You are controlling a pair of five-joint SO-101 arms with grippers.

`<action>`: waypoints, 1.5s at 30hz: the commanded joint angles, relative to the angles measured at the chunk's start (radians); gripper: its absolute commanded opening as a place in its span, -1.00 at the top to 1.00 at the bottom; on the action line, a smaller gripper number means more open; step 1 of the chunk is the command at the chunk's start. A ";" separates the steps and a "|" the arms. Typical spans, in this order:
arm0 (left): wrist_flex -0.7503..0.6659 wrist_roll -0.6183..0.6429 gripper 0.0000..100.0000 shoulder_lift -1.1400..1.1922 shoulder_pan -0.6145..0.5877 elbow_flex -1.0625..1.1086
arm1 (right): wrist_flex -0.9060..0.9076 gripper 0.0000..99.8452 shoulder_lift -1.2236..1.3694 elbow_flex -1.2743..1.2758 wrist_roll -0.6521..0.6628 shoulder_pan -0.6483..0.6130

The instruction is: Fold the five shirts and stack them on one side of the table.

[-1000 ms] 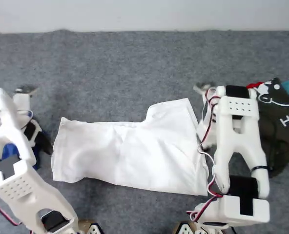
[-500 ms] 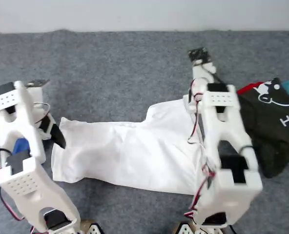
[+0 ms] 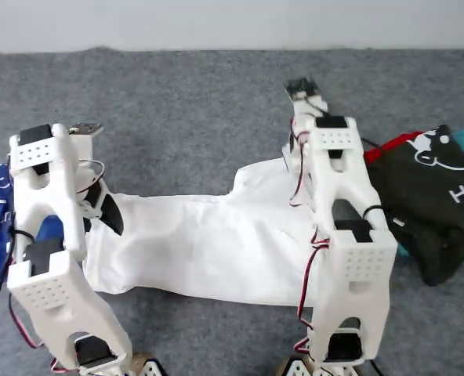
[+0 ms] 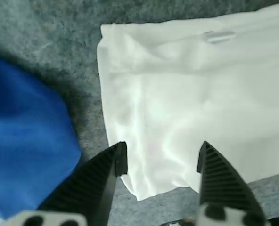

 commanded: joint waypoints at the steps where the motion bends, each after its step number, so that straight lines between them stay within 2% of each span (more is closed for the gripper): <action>1: 0.026 0.015 0.50 -0.008 0.009 -0.002 | 0.047 0.62 -0.012 -0.124 -0.011 -0.024; 9: 0.026 0.017 0.50 -0.008 0.012 -0.002 | -0.058 0.62 0.071 -0.124 -0.009 -0.087; 16: 0.026 0.017 0.50 -0.006 0.012 -0.002 | -0.058 0.64 0.189 -0.170 -0.008 -0.087; 18: 0.026 0.017 0.50 -0.006 0.012 -0.002 | -0.056 0.76 0.191 -0.189 -0.008 -0.085; 20: 0.026 0.017 0.50 -0.006 0.012 -0.002 | -0.056 0.96 0.188 -0.203 -0.008 -0.085; 21: 0.026 0.017 0.50 -0.006 0.012 -0.002 | -0.054 1.00 0.185 -0.203 -0.003 -0.085; 22: 0.026 0.017 0.50 -0.006 0.012 -0.002 | -0.047 0.95 0.185 -0.203 -0.003 -0.085; 35: 0.026 0.017 0.50 -0.006 0.011 -0.001 | 0.214 0.98 0.183 -0.342 0.000 -0.085; 45: 0.026 0.012 0.50 -0.006 0.008 0.051 | 0.595 0.98 0.183 -0.597 0.000 -0.088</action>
